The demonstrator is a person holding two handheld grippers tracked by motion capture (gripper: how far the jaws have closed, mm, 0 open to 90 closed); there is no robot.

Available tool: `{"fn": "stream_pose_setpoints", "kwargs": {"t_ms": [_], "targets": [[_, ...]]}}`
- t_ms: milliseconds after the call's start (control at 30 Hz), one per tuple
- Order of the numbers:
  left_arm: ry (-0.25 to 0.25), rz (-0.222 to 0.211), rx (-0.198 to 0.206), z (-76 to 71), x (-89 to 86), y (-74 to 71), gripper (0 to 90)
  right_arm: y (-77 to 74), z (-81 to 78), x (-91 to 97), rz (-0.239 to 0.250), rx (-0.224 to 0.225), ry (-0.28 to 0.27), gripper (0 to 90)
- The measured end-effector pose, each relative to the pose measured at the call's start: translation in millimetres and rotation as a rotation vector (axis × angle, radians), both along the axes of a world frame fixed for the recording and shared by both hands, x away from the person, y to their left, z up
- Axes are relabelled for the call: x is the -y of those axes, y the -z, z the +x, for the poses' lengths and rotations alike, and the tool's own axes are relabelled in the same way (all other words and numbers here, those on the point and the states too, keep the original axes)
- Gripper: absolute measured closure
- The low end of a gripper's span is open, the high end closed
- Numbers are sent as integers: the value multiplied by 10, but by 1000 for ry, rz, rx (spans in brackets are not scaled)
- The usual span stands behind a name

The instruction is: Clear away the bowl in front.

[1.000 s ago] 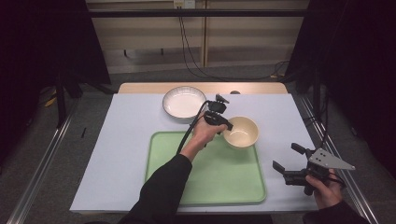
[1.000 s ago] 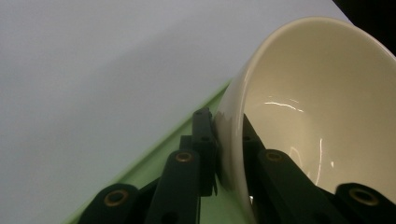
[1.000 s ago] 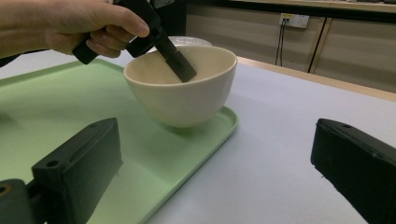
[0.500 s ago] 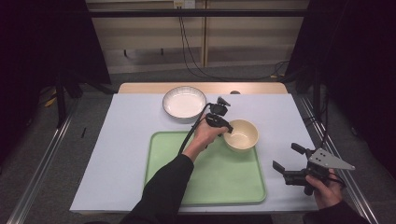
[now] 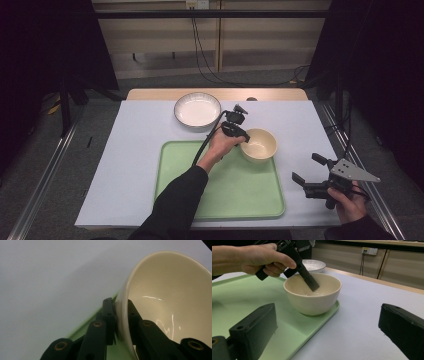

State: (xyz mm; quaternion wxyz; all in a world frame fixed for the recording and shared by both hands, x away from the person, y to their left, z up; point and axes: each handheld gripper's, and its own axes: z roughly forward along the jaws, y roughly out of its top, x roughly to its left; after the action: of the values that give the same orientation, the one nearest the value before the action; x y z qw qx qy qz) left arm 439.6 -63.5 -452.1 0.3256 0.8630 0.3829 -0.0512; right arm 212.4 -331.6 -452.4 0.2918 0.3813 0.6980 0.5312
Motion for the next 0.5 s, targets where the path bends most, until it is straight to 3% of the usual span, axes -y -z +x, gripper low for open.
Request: {"fn": "stream_pose_setpoints", "kwargs": {"t_ms": [167,233,433,467,500], "targets": [[12,-15,-20,22,-24,35,810,0,2,3,-3,1,4,15],[-8,-31,-3,-7,-5,38,808,2,3,2,-3,-2,2,14],[28,-33,6,-8,-42,47,745,0,2,4,-3,1,6,14],[16,-50,11,-23,-45,46,745,1,3,5,-4,2,4,14],[31,-53,49,-54,-47,33,706,0,2,8,-4,-1,5,14]]}}
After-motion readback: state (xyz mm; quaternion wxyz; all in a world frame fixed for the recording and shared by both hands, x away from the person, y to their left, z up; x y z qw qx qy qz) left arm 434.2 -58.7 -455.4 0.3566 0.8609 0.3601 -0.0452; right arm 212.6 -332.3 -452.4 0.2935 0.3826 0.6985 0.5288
